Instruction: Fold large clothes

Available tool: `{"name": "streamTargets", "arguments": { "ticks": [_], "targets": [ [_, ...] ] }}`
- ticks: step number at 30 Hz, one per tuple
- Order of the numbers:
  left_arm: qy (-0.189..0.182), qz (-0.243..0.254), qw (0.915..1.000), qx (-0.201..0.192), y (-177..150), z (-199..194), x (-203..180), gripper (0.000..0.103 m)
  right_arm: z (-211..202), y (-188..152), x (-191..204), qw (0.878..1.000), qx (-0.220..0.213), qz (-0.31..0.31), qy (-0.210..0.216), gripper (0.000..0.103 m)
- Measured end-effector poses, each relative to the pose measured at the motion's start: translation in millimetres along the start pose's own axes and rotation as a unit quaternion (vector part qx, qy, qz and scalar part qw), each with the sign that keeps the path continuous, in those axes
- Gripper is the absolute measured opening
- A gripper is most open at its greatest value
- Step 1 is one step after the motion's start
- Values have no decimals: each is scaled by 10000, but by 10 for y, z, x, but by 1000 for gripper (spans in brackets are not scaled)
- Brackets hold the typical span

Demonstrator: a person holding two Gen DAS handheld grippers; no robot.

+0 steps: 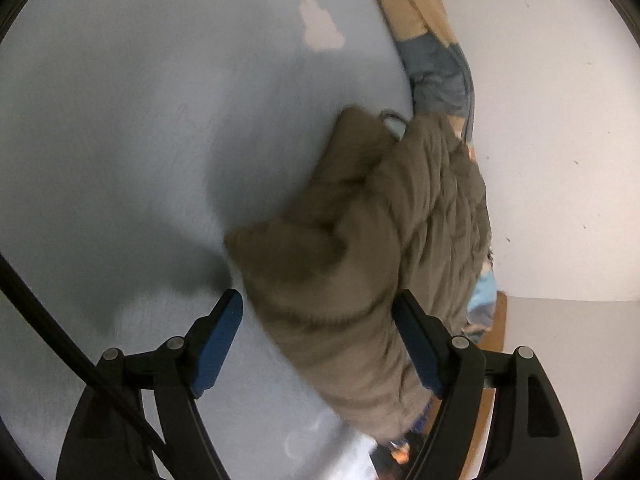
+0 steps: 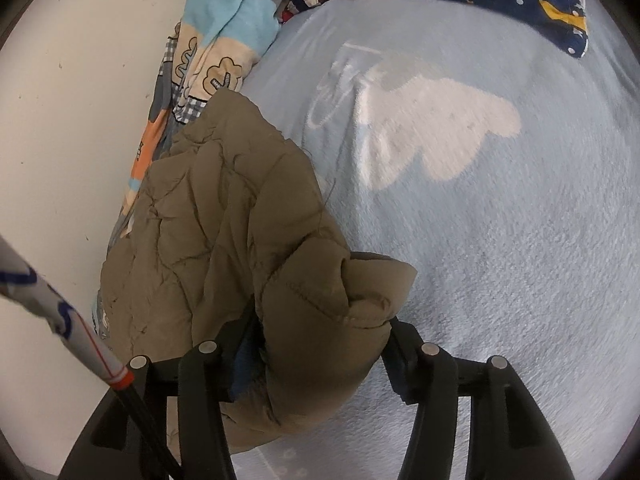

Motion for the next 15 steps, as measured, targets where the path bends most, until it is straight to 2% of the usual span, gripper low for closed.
{"name": "streamTargets", "arguments": {
  "ticks": [1, 5, 8, 10, 12, 15],
  "targets": [
    [4, 98, 9999, -116, 51, 23, -35, 77, 1, -4, -2, 10000, 7, 1, 2, 62],
    [-26, 621, 9981, -25, 85, 169, -176, 79, 15, -16, -59, 9999, 68, 113, 58, 69],
    [-13, 949, 9954, -145, 80, 211, -248, 78, 88, -22, -124, 9988, 150, 416, 220, 75],
    [96, 1299, 9912, -243, 85, 229, -325, 67, 175, -59, -172, 9958, 260, 758, 442, 74],
    [281, 1919, 9802, -387, 48, 219, -461, 59, 226, -78, -176, 9953, 270, 777, 507, 51],
    [784, 3325, 9368, -758, -102, 204, -736, 50, 169, -61, 34, 9995, 117, -241, 147, 40]
  ]
}}
Point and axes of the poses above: each gripper's, at about its wrist camera, not at the fingertips, and z roughly the way its jaws point, x to its left, y to its top, the point moved 7 cm from there along z, roughly the way its jaws point, and after that the axes turned 15 degrees about -x, right-handed, at the moved point
